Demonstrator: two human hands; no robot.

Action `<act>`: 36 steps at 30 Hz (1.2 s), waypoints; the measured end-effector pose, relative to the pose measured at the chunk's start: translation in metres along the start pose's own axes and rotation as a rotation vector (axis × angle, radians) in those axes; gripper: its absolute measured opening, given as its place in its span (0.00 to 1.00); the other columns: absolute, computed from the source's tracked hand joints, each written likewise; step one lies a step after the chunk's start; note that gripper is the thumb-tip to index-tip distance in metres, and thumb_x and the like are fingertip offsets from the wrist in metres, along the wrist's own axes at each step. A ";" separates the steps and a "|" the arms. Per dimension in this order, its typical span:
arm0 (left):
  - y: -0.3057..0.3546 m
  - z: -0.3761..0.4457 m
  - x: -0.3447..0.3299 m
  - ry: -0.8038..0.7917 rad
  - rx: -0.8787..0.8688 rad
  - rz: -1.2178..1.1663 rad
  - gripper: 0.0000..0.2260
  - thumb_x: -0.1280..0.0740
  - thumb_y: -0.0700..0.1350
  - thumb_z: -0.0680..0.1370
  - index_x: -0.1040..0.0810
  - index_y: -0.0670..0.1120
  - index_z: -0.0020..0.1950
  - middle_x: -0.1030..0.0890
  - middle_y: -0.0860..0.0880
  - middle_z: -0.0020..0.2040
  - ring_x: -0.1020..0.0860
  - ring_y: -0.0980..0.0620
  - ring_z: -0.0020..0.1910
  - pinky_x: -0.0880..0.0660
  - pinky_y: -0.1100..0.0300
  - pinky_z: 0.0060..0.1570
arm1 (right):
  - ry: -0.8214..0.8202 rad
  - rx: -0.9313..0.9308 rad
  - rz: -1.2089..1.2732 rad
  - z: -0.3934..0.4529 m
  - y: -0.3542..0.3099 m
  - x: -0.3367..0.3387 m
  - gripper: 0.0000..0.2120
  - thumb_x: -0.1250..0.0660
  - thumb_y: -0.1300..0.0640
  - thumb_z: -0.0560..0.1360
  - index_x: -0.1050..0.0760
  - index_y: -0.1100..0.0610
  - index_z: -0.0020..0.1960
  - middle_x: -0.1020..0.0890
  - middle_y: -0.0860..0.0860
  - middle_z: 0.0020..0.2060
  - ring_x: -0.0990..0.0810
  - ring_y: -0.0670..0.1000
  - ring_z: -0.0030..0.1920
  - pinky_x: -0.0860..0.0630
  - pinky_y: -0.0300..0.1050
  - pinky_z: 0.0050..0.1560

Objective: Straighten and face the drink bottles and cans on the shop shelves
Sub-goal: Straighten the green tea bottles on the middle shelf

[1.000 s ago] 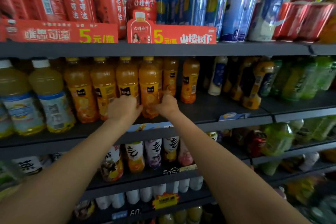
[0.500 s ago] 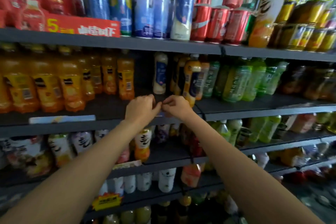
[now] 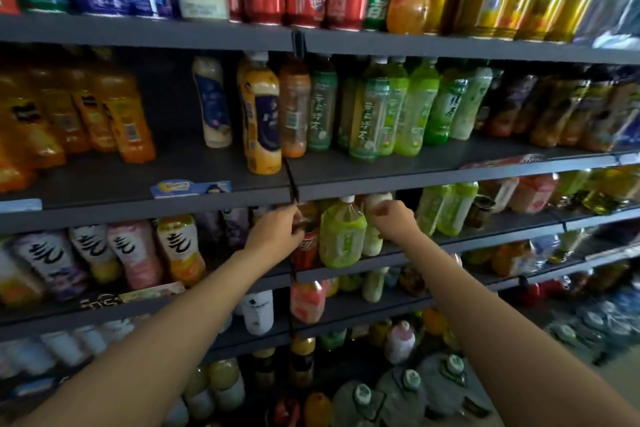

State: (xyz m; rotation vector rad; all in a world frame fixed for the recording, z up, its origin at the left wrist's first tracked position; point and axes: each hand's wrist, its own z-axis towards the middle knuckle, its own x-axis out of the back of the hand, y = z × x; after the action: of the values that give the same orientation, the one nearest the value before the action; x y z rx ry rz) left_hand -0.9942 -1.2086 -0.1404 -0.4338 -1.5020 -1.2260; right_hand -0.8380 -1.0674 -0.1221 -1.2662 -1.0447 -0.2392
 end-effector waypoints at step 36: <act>0.073 -0.006 -0.174 0.021 0.007 -0.018 0.27 0.27 0.45 0.69 0.32 0.46 0.65 0.28 0.48 0.62 0.32 0.49 0.63 0.35 0.62 0.56 | -0.207 0.495 -0.003 0.024 0.176 -0.071 0.37 0.26 0.51 0.67 0.40 0.57 0.70 0.30 0.52 0.62 0.25 0.57 0.57 0.30 0.47 0.42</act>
State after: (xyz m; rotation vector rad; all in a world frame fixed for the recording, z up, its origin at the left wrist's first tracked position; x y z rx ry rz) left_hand -0.8740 -1.1270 -0.2616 -0.4023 -1.4941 -1.2359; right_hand -0.7716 -1.0135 -0.2929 -0.8511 -1.1918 0.1483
